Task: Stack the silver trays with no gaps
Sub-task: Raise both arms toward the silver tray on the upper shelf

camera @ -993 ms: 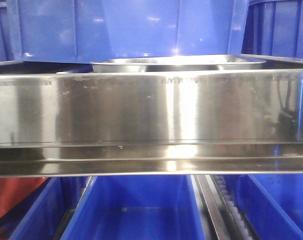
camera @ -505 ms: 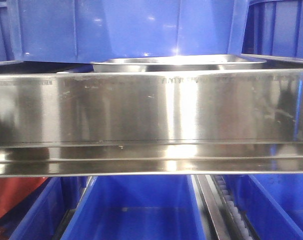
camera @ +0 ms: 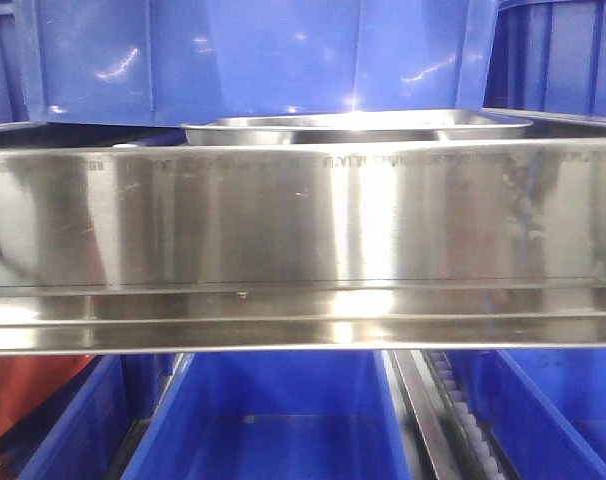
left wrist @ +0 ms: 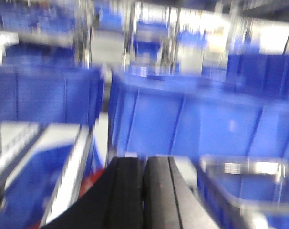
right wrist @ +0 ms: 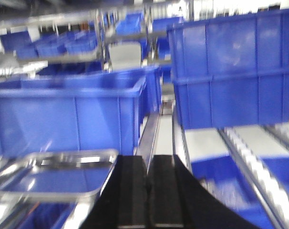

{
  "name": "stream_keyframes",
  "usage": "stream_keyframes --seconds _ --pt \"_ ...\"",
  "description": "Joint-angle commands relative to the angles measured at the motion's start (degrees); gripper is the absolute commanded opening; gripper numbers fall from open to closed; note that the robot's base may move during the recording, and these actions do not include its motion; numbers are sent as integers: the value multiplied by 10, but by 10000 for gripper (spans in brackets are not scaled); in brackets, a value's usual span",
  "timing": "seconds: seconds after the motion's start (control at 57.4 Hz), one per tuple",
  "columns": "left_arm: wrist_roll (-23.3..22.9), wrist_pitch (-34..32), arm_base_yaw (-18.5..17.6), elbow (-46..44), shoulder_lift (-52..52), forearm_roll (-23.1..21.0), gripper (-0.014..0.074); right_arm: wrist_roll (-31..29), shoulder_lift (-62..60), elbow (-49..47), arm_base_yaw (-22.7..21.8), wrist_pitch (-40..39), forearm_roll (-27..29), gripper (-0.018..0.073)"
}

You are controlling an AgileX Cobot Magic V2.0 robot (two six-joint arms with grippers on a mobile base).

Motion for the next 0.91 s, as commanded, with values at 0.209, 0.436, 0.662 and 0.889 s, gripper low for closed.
stream_keyframes --seconds 0.209,0.436,0.662,0.889 --pt "64 136 -2 -161 169 -9 -16 -2 200 -168 1 151 29 -81" --pt "64 193 -2 -241 285 -89 -16 -3 320 -271 1 240 45 -81" --pt "66 200 -2 -262 375 -156 -16 -19 393 -289 1 240 88 -81" --pt "69 188 -37 -287 461 -165 -16 -26 484 -289 24 232 98 -81"
